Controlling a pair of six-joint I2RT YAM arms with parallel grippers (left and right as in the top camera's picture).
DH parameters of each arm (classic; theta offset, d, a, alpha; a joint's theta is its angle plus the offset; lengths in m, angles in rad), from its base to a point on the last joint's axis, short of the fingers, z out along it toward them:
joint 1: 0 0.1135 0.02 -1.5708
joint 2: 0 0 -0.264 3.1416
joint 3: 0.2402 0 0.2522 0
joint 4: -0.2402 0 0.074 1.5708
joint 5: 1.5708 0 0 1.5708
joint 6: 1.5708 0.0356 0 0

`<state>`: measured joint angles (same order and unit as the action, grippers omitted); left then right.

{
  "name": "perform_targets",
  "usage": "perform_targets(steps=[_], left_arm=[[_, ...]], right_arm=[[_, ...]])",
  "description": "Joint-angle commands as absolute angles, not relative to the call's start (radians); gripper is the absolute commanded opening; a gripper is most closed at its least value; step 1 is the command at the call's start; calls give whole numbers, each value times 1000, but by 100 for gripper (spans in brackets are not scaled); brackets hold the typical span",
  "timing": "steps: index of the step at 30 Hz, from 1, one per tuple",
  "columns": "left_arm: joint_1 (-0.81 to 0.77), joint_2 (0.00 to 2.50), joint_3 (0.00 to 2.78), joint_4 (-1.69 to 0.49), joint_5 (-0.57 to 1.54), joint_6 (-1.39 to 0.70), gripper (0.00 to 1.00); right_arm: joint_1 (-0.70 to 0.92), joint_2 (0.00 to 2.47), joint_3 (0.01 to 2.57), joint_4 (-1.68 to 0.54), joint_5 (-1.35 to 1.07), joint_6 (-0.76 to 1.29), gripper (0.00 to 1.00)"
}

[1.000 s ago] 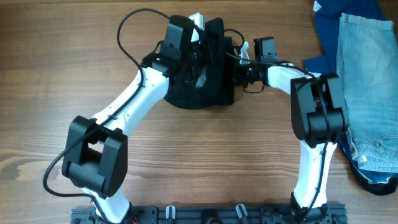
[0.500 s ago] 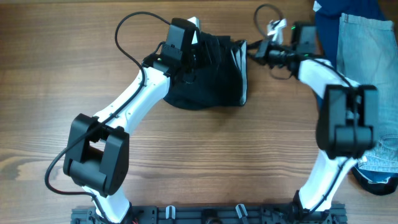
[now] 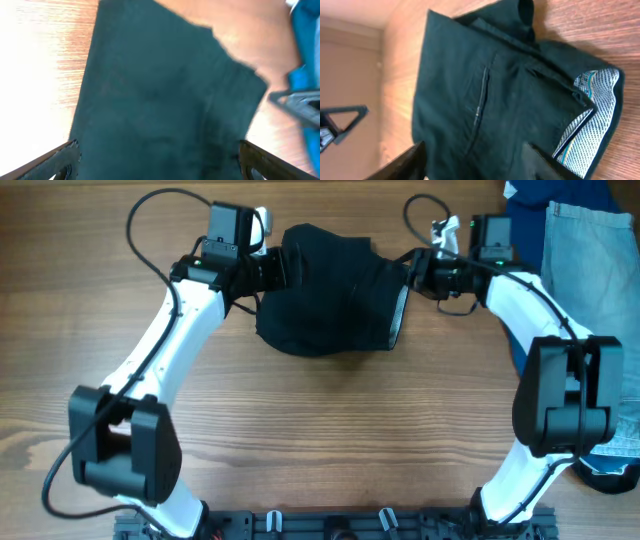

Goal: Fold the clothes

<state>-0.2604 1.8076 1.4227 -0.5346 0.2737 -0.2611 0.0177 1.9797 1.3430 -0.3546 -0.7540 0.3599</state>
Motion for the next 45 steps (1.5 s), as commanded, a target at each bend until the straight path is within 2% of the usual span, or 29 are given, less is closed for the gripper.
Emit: perform_targets(steps=[1, 9, 12, 14, 16, 17, 18, 20, 22, 23, 24, 27, 30, 34, 39, 45], left_arm=[[-260, 1911, 1431, -518, 261, 34, 100], [-210, 2079, 1431, -413, 159, 155, 100], [-162, 2126, 1431, -347, 241, 154, 100], [-145, 2157, 1431, -320, 318, 154, 94], [-144, 2183, 1431, -304, 342, 140, 82], [-147, 2192, 1431, -298, 361, 123, 73], [-150, 2201, 1431, -295, 397, 115, 57], [-161, 2205, 1431, -295, 452, 111, 37], [-171, 2205, 1431, -292, 488, 63, 29], [-176, 2205, 1431, -292, 502, 52, 20], [-182, 2205, 1431, -292, 505, 43, 5], [-183, 2205, 1431, -287, 499, 7, 4], [-157, 2205, 1431, -253, 424, -131, 4], [-50, 2205, 1431, -184, 244, -495, 4], [98, 2205, 1431, -115, 194, -834, 4], [242, 2205, 1431, -184, 38, -1321, 4]], right_arm=[[15, 1977, 1343, -358, -679, 314, 66], [15, 1977, 1343, -384, -642, 289, 69], [16, 1977, 1343, -390, -617, 288, 69], [16, 1977, 1343, -390, -616, 289, 69], [16, 1977, 1343, -387, -608, 291, 70], [16, 1977, 1343, -386, -604, 291, 70], [16, 1977, 1343, -386, -598, 291, 70], [16, 1977, 1343, -385, -597, 291, 70], [16, 1977, 1343, -383, -594, 291, 70], [16, 1977, 1343, -381, -593, 291, 70], [16, 1977, 1343, -379, -594, 291, 70], [16, 1977, 1343, -379, -594, 290, 71], [16, 1977, 1343, -380, -594, 291, 71], [16, 1977, 1343, -384, -594, 291, 71], [16, 1977, 1343, -384, -579, 292, 71], [16, 1977, 1343, -387, -570, 292, 70]])
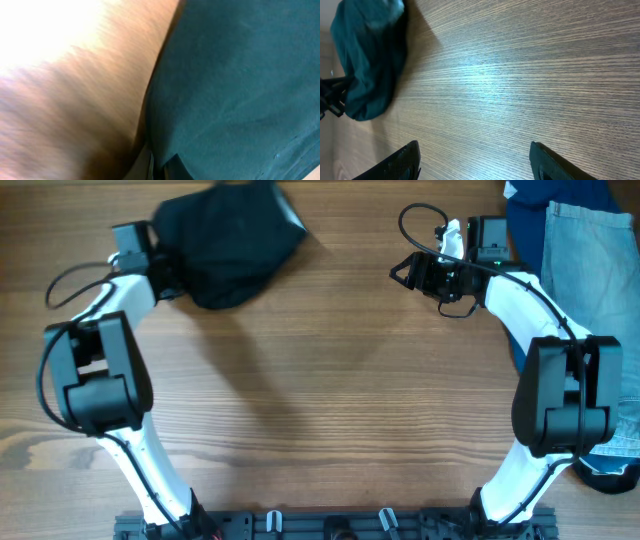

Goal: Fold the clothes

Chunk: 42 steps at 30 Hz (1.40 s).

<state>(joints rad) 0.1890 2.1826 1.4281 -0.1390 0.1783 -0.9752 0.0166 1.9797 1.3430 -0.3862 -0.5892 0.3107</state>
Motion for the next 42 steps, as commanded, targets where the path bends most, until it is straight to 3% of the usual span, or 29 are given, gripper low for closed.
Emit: perform_targets(steps=[1, 3, 12, 16, 18, 19, 20, 21, 22, 23, 26, 35, 42], left_arm=[[257, 2205, 1431, -208, 9, -1390, 4], [290, 2205, 1431, -264, -31, -1560, 4], [341, 2205, 1431, -280, -125, -1758, 4], [345, 2205, 1431, -242, -80, -1359, 4], [345, 2205, 1431, -244, -24, -1112, 11], [344, 2205, 1431, -244, 22, -974, 37], [344, 2205, 1431, -250, 60, -841, 52], [344, 2205, 1431, -261, 83, -739, 61], [344, 2204, 1431, -278, 104, -624, 79], [345, 2203, 1431, -293, 108, -540, 82], [345, 2197, 1431, -302, 108, -295, 80], [331, 1938, 1431, -381, 112, 93, 79], [189, 1834, 1431, -411, 126, 388, 84]], right_arm=[[16, 1977, 1343, -389, -567, 292, 71], [16, 1977, 1343, -390, -552, 300, 71], [16, 1977, 1343, -401, -538, 322, 71], [16, 1977, 1343, -395, -538, 322, 71], [16, 1977, 1343, -395, -538, 322, 71], [16, 1977, 1343, -397, -538, 323, 71], [16, 1977, 1343, -399, -538, 322, 71], [16, 1977, 1343, -402, -538, 321, 71], [16, 1977, 1343, -405, -538, 322, 71], [16, 1977, 1343, -406, -538, 322, 71], [16, 1977, 1343, -409, -538, 321, 72], [16, 1977, 1343, -413, -539, 321, 73], [16, 1977, 1343, -413, -538, 321, 73]])
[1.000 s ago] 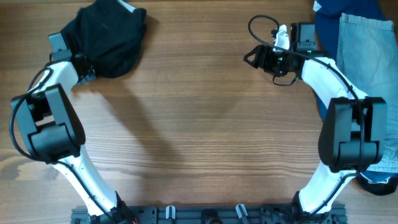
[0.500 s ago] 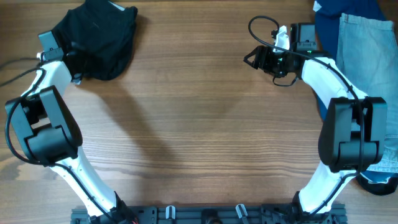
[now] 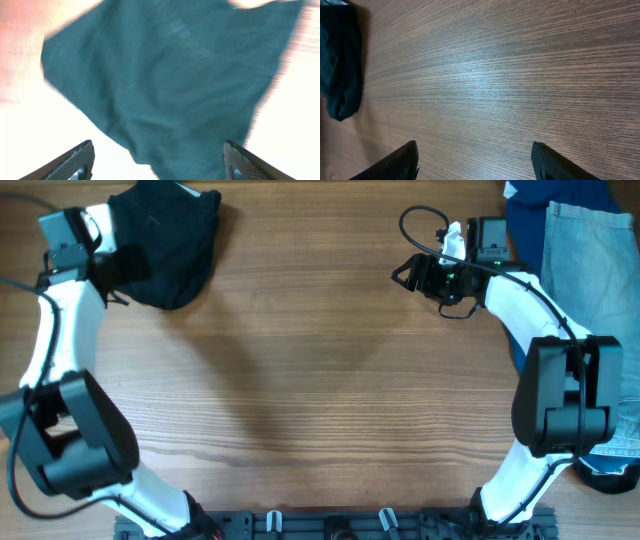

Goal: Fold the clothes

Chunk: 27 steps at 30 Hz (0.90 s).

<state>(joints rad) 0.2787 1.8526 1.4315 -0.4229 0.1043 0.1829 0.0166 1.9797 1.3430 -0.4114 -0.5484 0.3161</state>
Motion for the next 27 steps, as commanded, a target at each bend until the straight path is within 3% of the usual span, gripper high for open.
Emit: perform_targets(steps=[1, 8, 15, 23, 27], left_arm=[[169, 1839, 1431, -402, 123, 406, 84], [7, 2015, 1431, -234, -130, 546, 92], [2, 2127, 1431, -155, -139, 560, 95], [5, 2223, 1431, -118, -141, 712, 91], [9, 2286, 1431, -63, -163, 729, 79]], right_arm=[[16, 1977, 1343, -413, -538, 321, 73], [20, 1977, 1343, -413, -538, 313, 77], [20, 1977, 1340, -412, -538, 291, 79], [20, 1977, 1339, -413, -538, 290, 79], [20, 1979, 1336, -412, -538, 288, 79]])
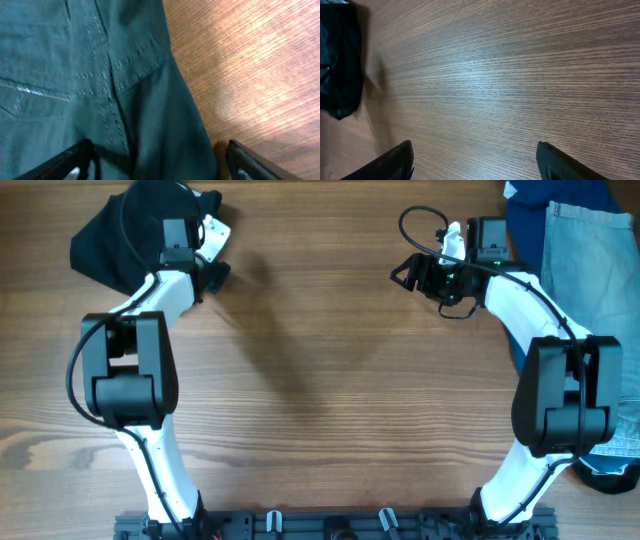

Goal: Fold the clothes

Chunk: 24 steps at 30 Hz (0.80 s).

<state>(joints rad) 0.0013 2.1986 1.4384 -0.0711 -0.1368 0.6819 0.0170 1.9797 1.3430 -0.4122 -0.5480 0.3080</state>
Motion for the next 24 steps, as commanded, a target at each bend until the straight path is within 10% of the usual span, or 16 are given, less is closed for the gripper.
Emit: perform_targets(steps=[1, 8, 24], left_arm=[[10, 2294, 1431, -58, -167, 728, 70], [28, 2309, 1431, 107, -310, 520, 4], [62, 2308, 1565, 200, -397, 147, 4]], right_arm=[[20, 1979, 1337, -412, -533, 288, 79], [20, 1979, 1336, -413, -519, 289, 80], [20, 1979, 1336, -413, -520, 292, 80]])
